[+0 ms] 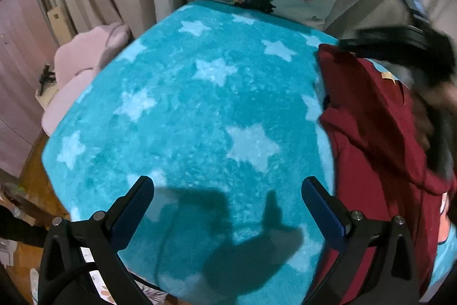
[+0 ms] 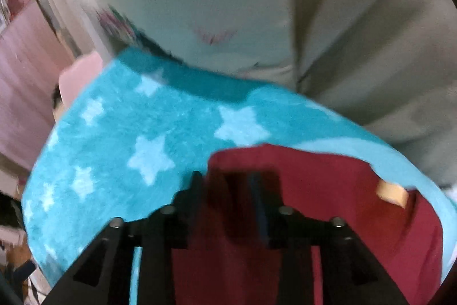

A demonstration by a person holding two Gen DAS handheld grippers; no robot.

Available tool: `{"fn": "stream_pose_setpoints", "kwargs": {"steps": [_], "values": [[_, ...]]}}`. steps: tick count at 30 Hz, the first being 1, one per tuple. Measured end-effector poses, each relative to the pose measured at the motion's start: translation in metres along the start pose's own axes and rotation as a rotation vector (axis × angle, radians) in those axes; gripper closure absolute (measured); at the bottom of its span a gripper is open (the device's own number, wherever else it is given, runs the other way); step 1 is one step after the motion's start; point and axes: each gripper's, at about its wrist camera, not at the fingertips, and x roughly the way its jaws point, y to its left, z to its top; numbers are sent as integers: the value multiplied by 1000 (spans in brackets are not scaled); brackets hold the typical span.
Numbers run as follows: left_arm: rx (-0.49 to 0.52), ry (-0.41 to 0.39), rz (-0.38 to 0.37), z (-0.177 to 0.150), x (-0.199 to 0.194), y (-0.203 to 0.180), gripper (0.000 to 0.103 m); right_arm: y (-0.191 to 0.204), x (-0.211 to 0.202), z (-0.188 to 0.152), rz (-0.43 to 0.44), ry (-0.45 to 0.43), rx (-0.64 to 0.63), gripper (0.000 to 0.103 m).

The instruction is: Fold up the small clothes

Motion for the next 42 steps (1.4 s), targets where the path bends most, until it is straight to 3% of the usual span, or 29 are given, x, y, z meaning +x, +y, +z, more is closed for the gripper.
{"fn": "stream_pose_setpoints", "kwargs": {"steps": [4,8,11,15,18,19,22,26,29,32,37,39,40,41,42], "values": [[-2,13,-22,5,5,-11,0,-35,-35,-51,28,3,121,62],[13,2,-23,2,-1,-30,0,-105,-43,-109,-9,78,301,62],[25,-5,-14,-6,-10,-48,0,-166,-69,-145,7,40,432,69],[28,-5,-11,-21,-21,-76,0,-224,-119,-182,-122,-2,543,65],[37,-12,-25,-33,-30,-101,0,-265,-163,-226,-50,-35,703,62],[46,-13,-33,-38,-33,-114,0,-274,-176,-242,-70,-39,734,58],[73,-15,-60,-50,-40,-144,0,-306,-223,-293,-120,-70,833,56],[104,-5,-96,-60,-46,-178,0,-353,-294,-366,-263,-155,998,55],[140,-11,-108,-69,-53,-202,0,-385,-325,-408,-383,-181,1114,47],[183,-20,-113,-77,-61,-224,0,-413,-324,-431,-395,-191,1194,47],[221,-32,-110,-85,-71,-241,0,-437,-302,-426,-367,-184,1162,45],[227,-41,-113,-86,-75,-244,0,-439,-297,-421,-367,-202,1130,52],[226,-42,-113,-87,-76,-244,0,-441,-296,-419,-346,-196,1123,76],[224,-43,-114,-88,-77,-243,0,-442,-295,-418,-321,-196,1124,89],[222,-43,-111,-88,-77,-241,0,-440,-299,-413,-330,-202,1118,89]]}}
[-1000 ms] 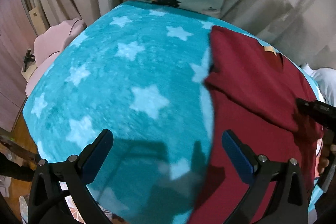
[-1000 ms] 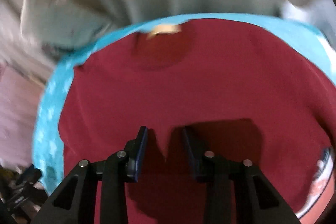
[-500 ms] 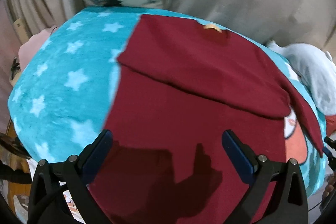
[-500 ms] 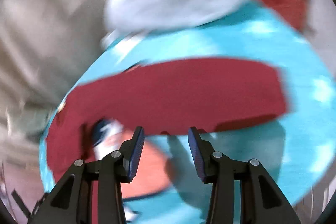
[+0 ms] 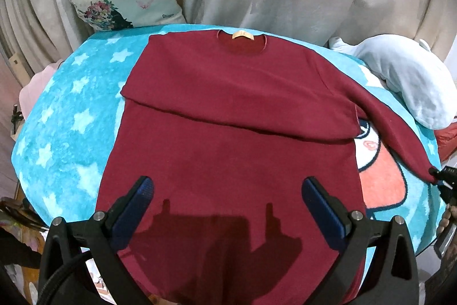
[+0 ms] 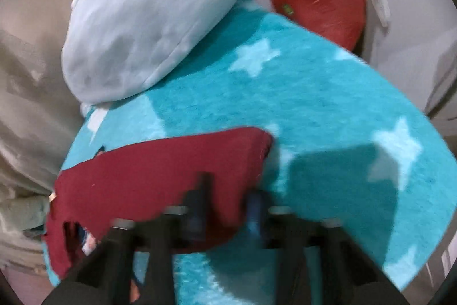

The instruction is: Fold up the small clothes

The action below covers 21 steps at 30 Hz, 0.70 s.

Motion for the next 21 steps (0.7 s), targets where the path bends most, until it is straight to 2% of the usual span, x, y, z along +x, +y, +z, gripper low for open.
{"fn": "stream_pose_setpoints", "kwargs": {"steps": [3,7,10,14,17,21], "values": [[-30,-10,21,-2,-3,13,0,35,-30,0,11,-73,-121,92],[-110,-8,26,0,-1,38,0,118,-53,-11,181,-65,-301,92],[-166,-13,33,3,-1,60,0,202,-50,-41,326,6,-473,92],[-213,-29,50,5,-6,89,0,323,-25,-102,476,111,-686,92],[-248,-33,73,3,-8,111,0,397,-5,-146,542,175,-796,92],[-293,-25,116,-1,-8,147,0,464,30,-207,576,284,-878,92]]}}
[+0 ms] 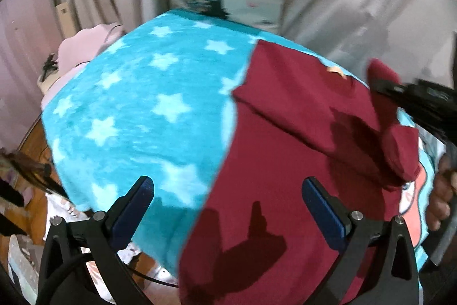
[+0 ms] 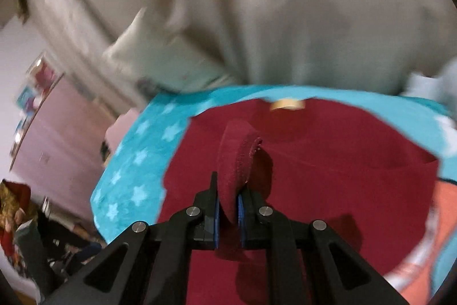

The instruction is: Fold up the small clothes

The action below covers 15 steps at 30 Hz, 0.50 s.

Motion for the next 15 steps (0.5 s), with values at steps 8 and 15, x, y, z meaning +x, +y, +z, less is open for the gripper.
{"fn": "stream_pose_setpoints", "kwargs": {"steps": [8,15], "values": [[-15,0,3,21,11,29,0,16,79,-11,112,185,36,63],[20,24,-110,52,42,5,0,-66,15,-18,30,56,265,48]]}}
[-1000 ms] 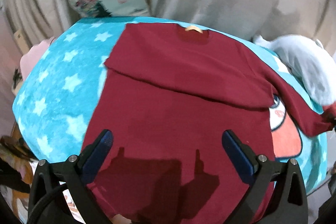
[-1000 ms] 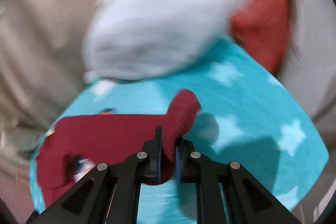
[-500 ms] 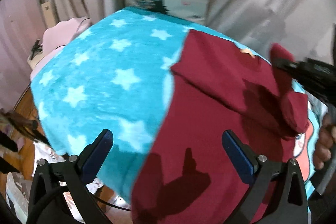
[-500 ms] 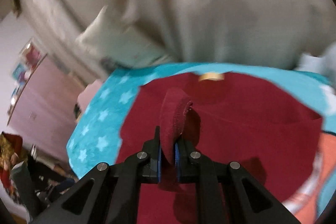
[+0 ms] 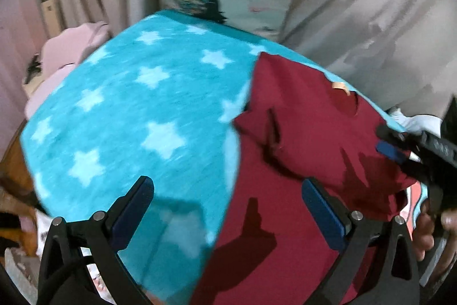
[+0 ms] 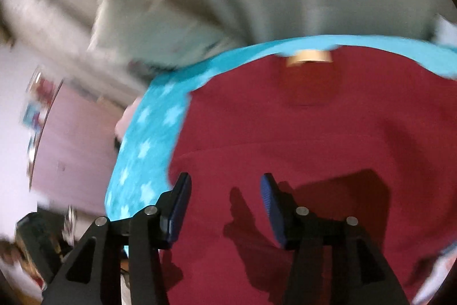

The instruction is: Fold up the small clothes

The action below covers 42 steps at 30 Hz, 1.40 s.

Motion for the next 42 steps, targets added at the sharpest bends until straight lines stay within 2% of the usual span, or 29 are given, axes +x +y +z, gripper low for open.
{"fn": "stream_pose_setpoints", "kwargs": {"steps": [3,9,10,11,12,13,14,20,22,24,26,29,30,32,34,39,40,41,42], "values": [[42,-5,-16,16,21,-14,0,-36,-29,-3,-48,-47,95,48],[187,-23,24,47,67,-42,0,-71,-64,-22,-148,-105,135,48],[209,-7,18,50,76,-47,8,-75,-70,-25,-158,-108,142,48],[234,29,-2,52,86,-54,32,-80,-74,-27,-167,-114,151,48],[256,70,-13,52,95,-58,50,-83,-79,-28,-171,-118,155,48],[275,98,15,52,103,-62,77,-86,-82,-29,-180,-124,159,48],[289,90,43,53,106,-63,82,-87,-85,-29,-190,-131,160,48],[226,64,25,79,105,-47,90,-85,-102,-19,-237,-188,138,48],[248,39,96,84,109,-46,94,-82,-102,-11,-244,-208,130,48],[259,44,114,85,116,-43,94,-82,-102,-8,-247,-213,130,48],[260,68,112,84,122,-39,94,-83,-97,-2,-267,-217,132,48],[236,53,73,85,110,-32,92,-75,-84,3,-255,-202,125,48],[223,41,49,86,104,-30,88,-75,-84,3,-255,-202,125,48],[194,21,-3,88,95,-27,59,-65,-78,2,-259,-195,93,48],[184,9,-48,89,90,-27,46,-60,-71,0,-255,-184,83,48],[266,57,-95,79,106,-49,44,-57,-57,-4,-246,-155,92,48],[313,70,-81,74,112,-58,63,-57,-55,-5,-249,-150,93,48],[335,75,-62,71,114,-62,99,-57,-54,-6,-251,-148,92,48],[360,83,-30,69,118,-66,98,-57,-53,-7,-256,-146,89,48]]}}
